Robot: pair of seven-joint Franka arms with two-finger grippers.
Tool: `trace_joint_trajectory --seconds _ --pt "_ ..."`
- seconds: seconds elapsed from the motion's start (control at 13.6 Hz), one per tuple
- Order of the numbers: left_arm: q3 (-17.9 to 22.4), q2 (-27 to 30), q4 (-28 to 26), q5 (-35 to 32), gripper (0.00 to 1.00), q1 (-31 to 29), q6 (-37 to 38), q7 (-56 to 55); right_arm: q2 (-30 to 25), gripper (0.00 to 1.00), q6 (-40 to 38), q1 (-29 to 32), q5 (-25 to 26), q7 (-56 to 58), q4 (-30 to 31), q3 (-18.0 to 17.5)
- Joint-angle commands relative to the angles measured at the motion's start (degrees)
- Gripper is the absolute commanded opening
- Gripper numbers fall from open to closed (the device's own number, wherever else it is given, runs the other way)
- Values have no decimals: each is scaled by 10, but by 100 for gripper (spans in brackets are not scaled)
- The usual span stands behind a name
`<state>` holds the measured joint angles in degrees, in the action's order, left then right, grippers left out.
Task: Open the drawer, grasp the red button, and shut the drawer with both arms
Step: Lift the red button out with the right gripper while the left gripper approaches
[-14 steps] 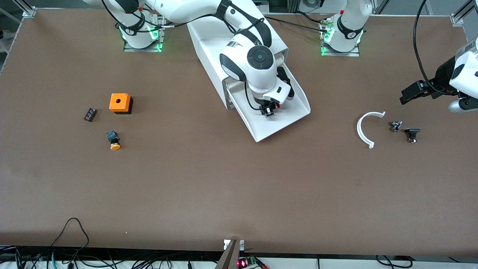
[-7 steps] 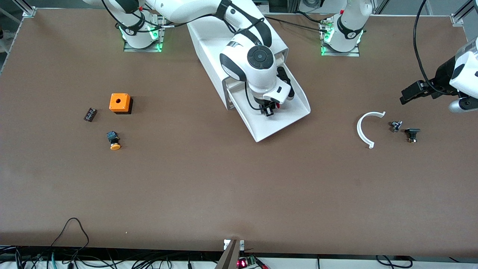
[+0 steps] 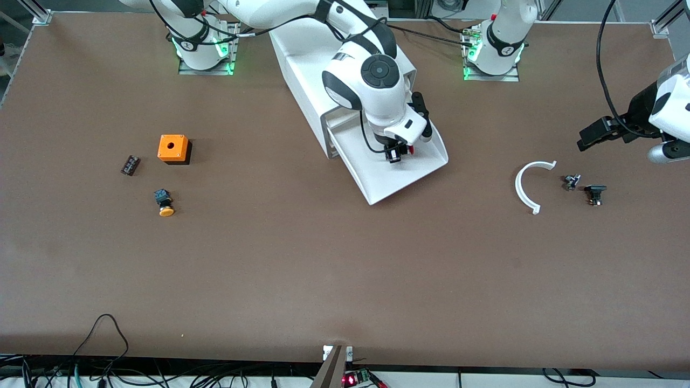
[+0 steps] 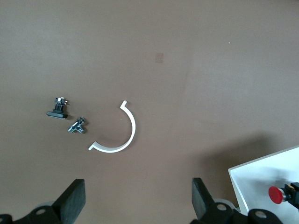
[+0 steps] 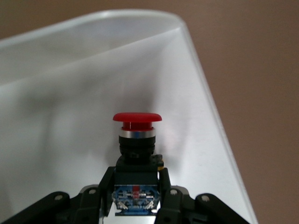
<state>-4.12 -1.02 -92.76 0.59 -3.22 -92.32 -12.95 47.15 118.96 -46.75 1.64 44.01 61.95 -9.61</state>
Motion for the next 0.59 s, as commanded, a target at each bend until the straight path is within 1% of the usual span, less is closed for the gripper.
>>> trace_joint_trajectory --seconds 0.0,0.15,0.29,0.44,0.52 --pt "-1 -11 14 -9 100 6 -19 -8 -48 29 -2 43 -1 -66 -4 -15" --pt "-18 -26 7 -13 100 9 -49 -12 -74 29 -1 70 -1 -133 4 -15" --pt "-34 -53 3 -14 100 19 -79 -42 -102 29 0 104 -4 -225 31 -14" --pt "-50 -77 -37 -14 100 36 -164 -105 -130 29 13 145 9 -304 63 -7" --pt "-61 -87 -57 -13 100 41 -201 -128 -137 29 13 164 12 -349 76 7"
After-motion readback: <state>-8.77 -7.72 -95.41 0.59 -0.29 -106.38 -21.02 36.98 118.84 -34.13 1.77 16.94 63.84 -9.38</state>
